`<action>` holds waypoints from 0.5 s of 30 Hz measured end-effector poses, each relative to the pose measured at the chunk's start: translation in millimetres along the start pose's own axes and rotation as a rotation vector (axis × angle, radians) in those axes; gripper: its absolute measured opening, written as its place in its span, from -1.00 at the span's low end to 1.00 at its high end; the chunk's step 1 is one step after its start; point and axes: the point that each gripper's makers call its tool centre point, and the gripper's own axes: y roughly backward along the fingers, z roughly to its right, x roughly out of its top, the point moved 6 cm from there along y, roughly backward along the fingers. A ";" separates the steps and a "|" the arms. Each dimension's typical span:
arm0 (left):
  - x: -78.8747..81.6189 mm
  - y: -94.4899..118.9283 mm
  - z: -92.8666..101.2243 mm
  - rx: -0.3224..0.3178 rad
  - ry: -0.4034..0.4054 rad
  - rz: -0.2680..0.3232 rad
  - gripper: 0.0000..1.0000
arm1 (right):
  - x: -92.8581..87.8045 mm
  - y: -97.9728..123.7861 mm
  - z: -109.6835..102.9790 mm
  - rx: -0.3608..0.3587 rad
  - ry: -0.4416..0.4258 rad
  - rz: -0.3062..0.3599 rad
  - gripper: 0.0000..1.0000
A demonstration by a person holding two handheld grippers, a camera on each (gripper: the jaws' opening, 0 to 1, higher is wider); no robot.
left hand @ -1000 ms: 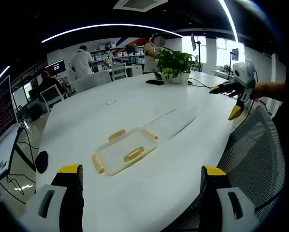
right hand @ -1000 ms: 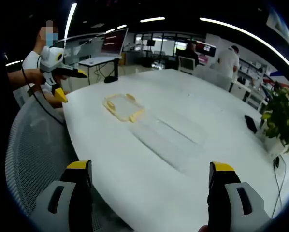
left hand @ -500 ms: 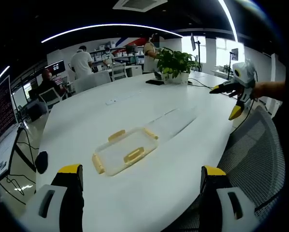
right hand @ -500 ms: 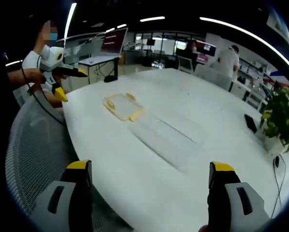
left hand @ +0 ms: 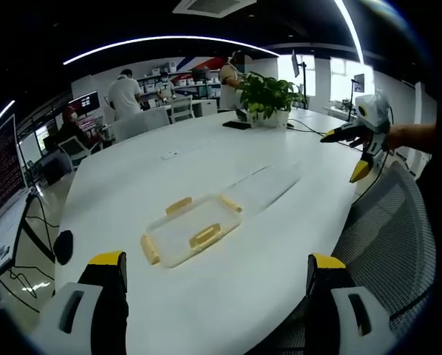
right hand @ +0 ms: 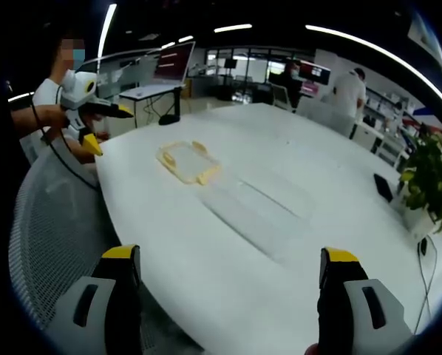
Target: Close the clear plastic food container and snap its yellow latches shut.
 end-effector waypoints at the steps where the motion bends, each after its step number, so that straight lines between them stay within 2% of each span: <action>1: 0.0 0.1 -0.2 0.000 0.001 0.000 0.98 | -0.4 0.0 0.4 -0.001 -0.001 -0.004 0.98; 15: 2.0 -0.1 -4.3 0.005 0.004 0.000 0.98 | 3.5 0.4 2.7 0.000 0.006 -0.009 0.97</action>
